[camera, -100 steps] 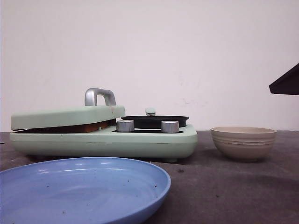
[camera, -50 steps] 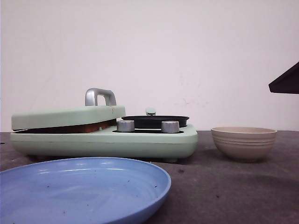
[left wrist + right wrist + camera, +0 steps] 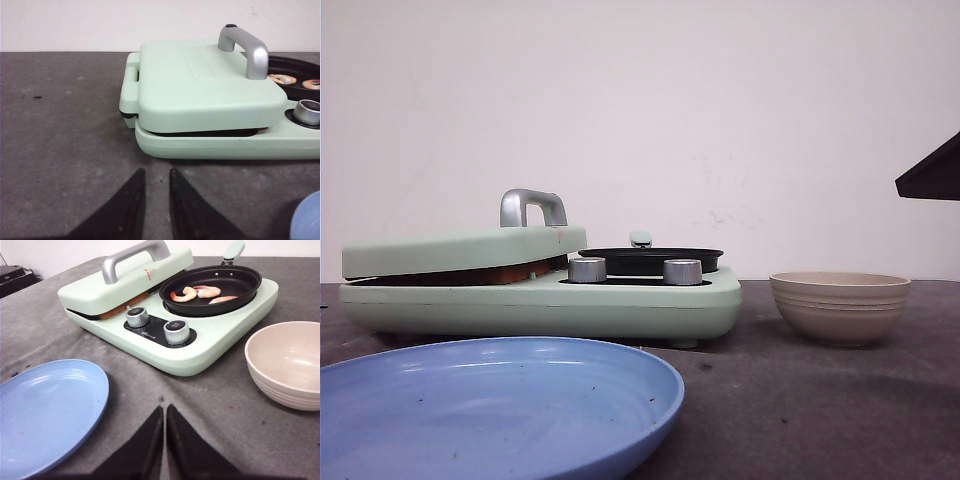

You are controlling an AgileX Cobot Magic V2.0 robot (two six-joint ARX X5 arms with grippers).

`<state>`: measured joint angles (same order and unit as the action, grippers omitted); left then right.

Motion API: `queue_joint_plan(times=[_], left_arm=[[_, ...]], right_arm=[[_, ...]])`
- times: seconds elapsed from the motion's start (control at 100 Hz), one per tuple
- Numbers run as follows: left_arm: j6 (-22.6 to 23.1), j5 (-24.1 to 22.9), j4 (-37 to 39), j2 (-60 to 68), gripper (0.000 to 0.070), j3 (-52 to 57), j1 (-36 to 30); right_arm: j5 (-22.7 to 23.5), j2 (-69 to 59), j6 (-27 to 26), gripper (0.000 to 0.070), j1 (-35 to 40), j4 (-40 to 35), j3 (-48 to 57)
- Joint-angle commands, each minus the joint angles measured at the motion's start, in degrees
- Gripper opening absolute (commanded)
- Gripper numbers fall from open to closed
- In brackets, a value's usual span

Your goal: Make breakfast with bread and shrimp

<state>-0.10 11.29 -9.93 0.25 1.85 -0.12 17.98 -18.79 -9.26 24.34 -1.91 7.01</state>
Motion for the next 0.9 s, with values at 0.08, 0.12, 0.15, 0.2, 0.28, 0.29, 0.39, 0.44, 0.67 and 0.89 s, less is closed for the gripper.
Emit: queue_joint_plan(times=[0.08, 0.12, 0.15, 0.2, 0.28, 0.29, 0.39, 0.44, 0.67, 0.89], left_arm=[[-0.6, 0.9, -0.2, -0.1, 0.0, -1.0, -0.1], [-0.6, 0.8, -0.2, -0.1, 0.0, -1.0, 0.0], [-0.6, 0.5, -0.2, -0.1, 0.0, -1.0, 0.0], [-0.6, 0.6, -0.2, -0.1, 0.0, -1.0, 0.0], [-0.6, 0.6, -0.3, -0.1, 0.0, -1.0, -0.1], [-0.6, 0.6, -0.3, -0.1, 0.0, -1.0, -0.1], [-0.6, 0.6, -0.3, -0.1, 0.0, -1.0, -0.1], [-0.6, 0.6, -0.3, -0.1, 0.0, -1.0, -0.1], [-0.6, 0.6, -0.3, -0.1, 0.0, -1.0, -0.1], [-0.6, 0.6, -0.3, -0.1, 0.0, -1.0, -0.1]], right_arm=[[0.0, -0.1, 0.3, 0.0, 0.2, 0.6, 0.1], [0.0, -0.1, 0.3, 0.0, 0.2, 0.6, 0.1], [0.0, -0.1, 0.3, 0.0, 0.2, 0.6, 0.1], [0.0, -0.1, 0.3, 0.0, 0.2, 0.6, 0.1], [0.0, -0.1, 0.3, 0.0, 0.2, 0.6, 0.1], [0.0, -0.1, 0.3, 0.0, 0.2, 0.6, 0.1], [0.0, -0.1, 0.3, 0.0, 0.2, 0.6, 0.1], [0.0, -0.1, 0.3, 0.0, 0.2, 0.6, 0.1], [0.0, -0.1, 0.3, 0.0, 0.2, 0.6, 0.1], [-0.1, 0.9, 0.3, 0.0, 0.1, 0.5, 0.1]])
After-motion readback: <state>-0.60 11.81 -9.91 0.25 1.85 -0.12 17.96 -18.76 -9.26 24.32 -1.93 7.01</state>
